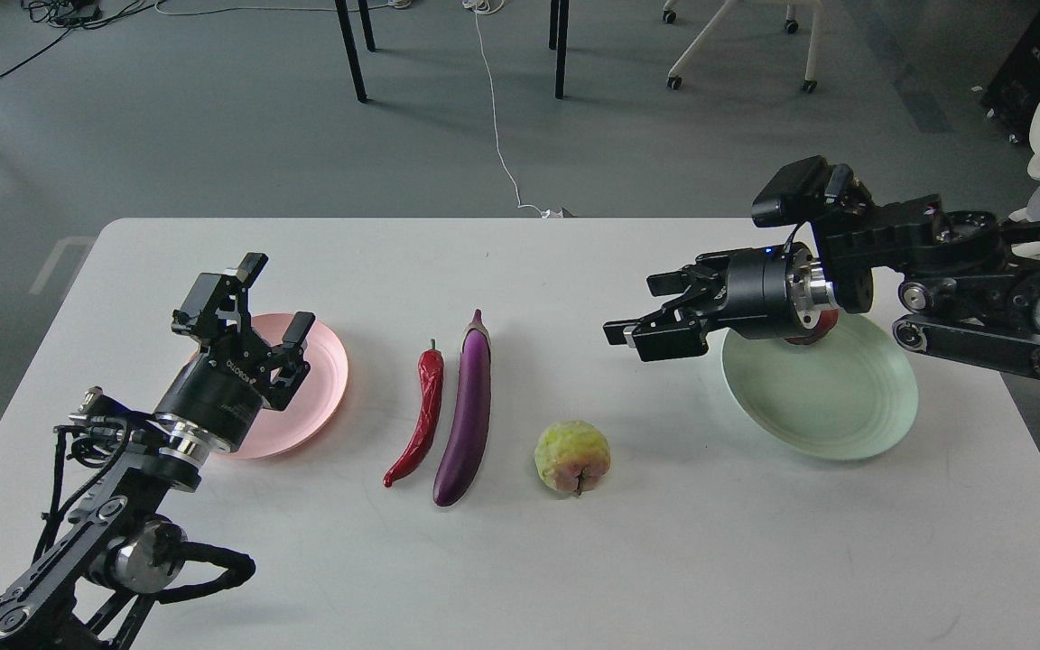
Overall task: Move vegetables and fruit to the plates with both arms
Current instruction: 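Move the right gripper to the peach and grasp it, then carry the peach onto the green plate and release it, then withdraw the right gripper and swing the left gripper toward the eggplant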
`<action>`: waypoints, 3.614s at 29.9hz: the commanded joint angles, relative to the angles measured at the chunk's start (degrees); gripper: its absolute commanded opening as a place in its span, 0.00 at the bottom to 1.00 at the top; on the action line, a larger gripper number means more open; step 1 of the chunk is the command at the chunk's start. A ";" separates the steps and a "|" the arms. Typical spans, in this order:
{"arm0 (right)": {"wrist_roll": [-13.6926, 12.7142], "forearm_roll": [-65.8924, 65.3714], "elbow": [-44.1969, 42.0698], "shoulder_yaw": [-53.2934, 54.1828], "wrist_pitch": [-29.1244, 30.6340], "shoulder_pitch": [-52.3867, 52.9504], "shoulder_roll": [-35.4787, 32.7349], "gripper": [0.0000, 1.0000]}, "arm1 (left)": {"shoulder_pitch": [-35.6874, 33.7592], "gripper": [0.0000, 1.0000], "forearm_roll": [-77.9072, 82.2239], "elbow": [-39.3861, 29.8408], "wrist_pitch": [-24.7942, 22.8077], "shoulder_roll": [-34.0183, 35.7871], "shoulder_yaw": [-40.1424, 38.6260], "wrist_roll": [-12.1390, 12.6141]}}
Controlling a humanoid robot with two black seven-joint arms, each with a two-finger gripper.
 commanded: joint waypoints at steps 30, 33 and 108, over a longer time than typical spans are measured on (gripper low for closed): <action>0.01 0.13 -7.95 -12.66 -0.53 -2.70 17.79 0.95 | 0.71 0.98 -0.01 -1.51 0.35 0.27 -0.71 0.00; 0.01 0.13 -8.83 -13.10 -0.53 -2.87 18.58 0.92 | 0.80 0.98 -0.01 -1.51 0.27 0.27 -0.71 0.00; 0.01 80.11 -4.79 48.77 6.06 -48.84 -17.45 0.98 | -37.77 0.98 47.89 -5.82 0.01 14.60 41.36 2.54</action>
